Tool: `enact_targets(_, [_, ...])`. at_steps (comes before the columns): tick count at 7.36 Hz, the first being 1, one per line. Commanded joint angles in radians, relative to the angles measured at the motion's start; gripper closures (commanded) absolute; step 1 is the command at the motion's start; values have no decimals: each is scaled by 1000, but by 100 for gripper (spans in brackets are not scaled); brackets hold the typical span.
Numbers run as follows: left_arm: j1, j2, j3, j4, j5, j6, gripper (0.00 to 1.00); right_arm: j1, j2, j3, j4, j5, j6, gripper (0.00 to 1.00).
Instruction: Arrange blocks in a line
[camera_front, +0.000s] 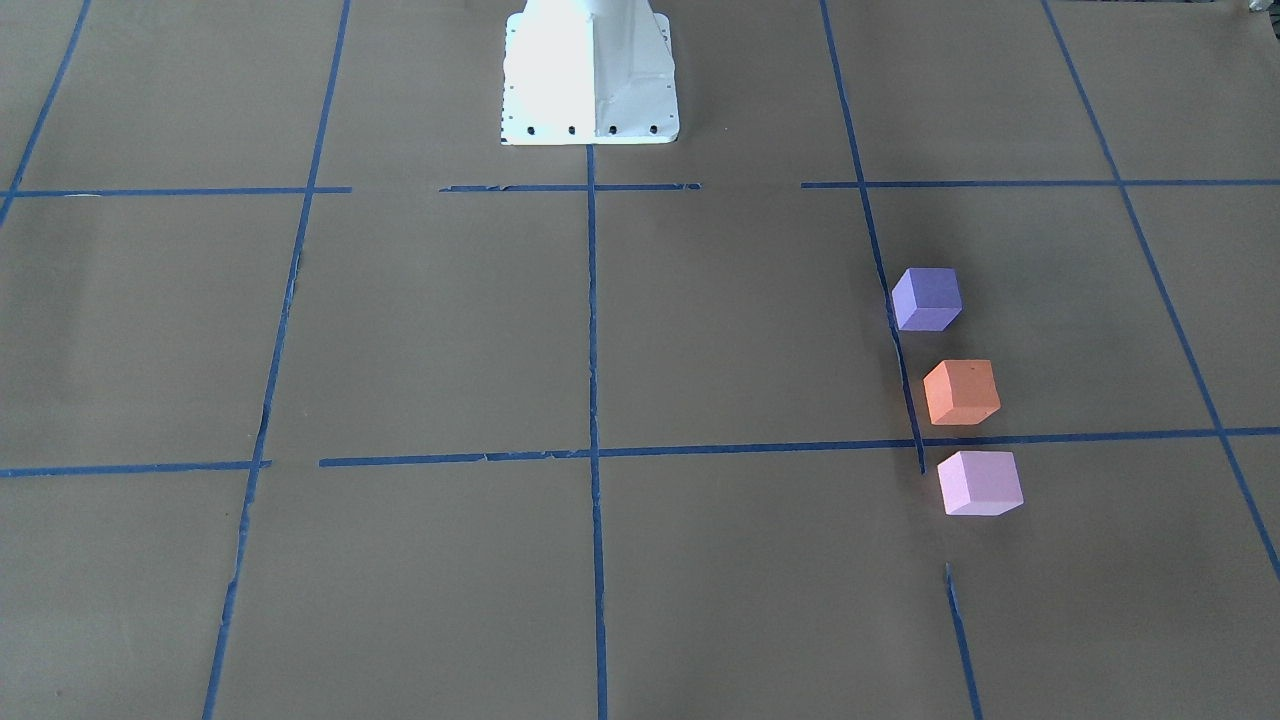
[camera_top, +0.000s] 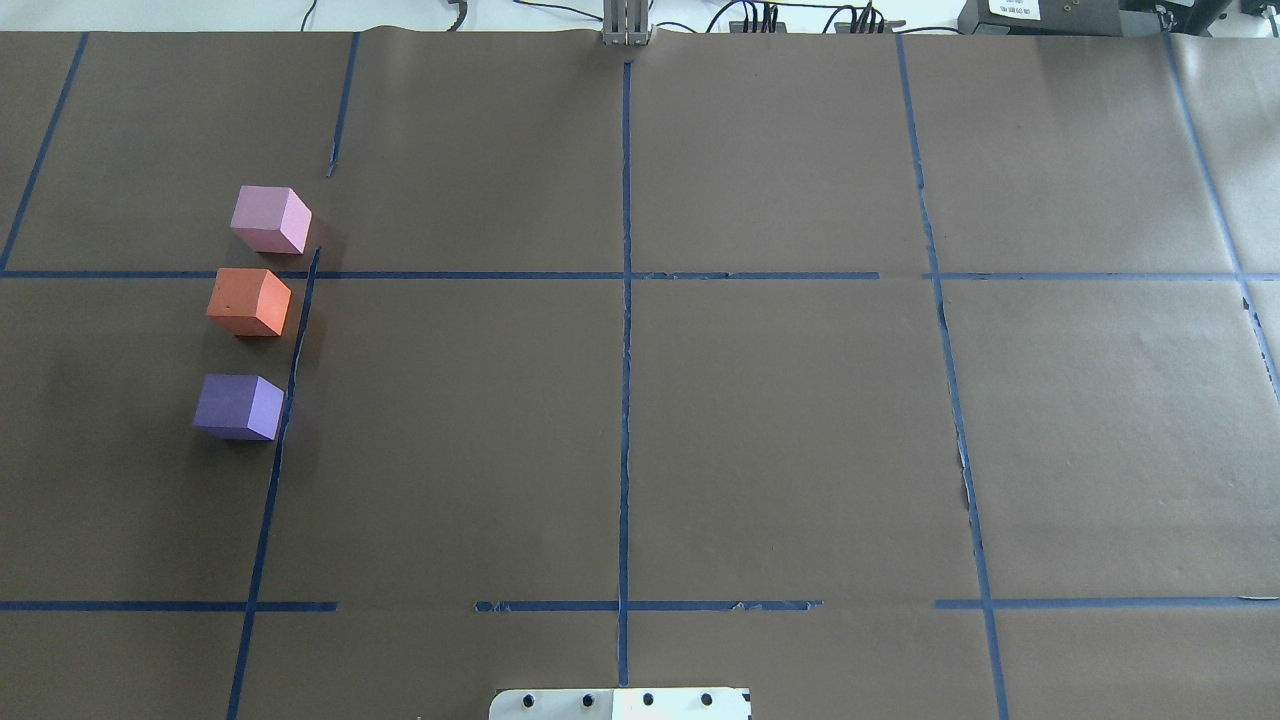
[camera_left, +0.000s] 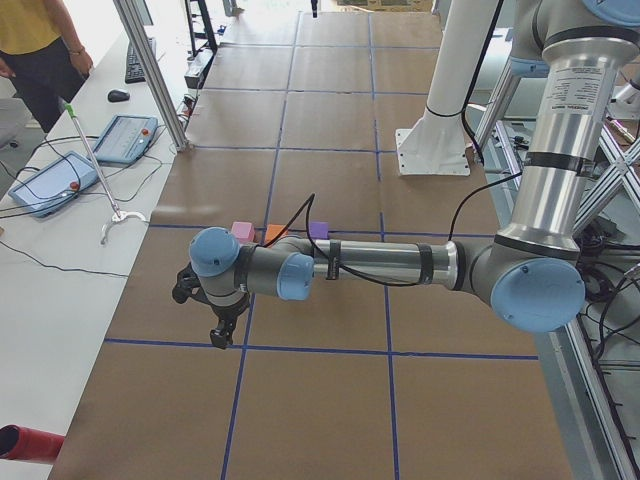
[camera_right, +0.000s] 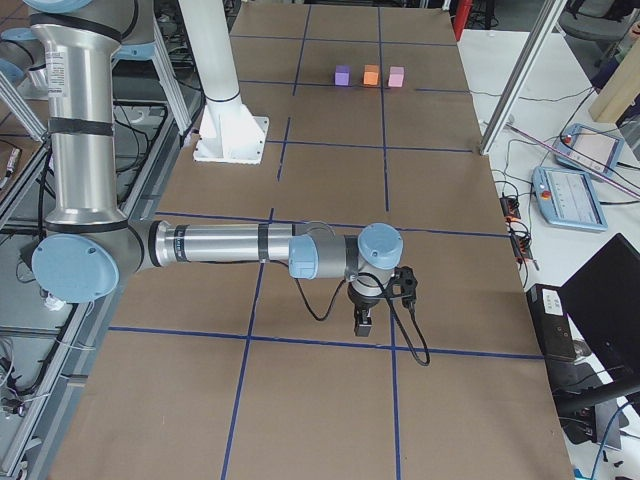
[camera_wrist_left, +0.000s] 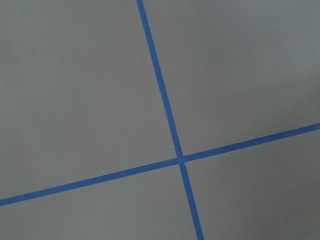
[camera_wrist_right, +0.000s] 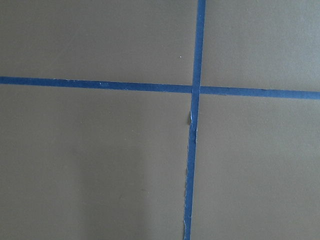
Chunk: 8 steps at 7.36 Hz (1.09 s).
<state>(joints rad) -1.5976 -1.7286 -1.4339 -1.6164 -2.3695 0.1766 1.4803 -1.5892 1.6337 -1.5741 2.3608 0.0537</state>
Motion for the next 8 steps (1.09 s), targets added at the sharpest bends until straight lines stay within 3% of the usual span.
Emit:
enact_targets(1, [-12, -6, -5, 99, 1, 6, 1, 0, 0, 0, -1, 0, 0, 0])
enact_targets(3, [-21, -9, -3, 172, -1, -8, 1, 0, 0, 0, 0, 0, 0, 0])
enact_targets(5, [-102, 3, -45, 178, -1, -35, 0, 0, 0, 0, 0, 0, 0, 0])
enact_targets(8, [-96, -8, -102, 199, -2, -37, 0, 0, 0, 0, 0, 0, 0, 0])
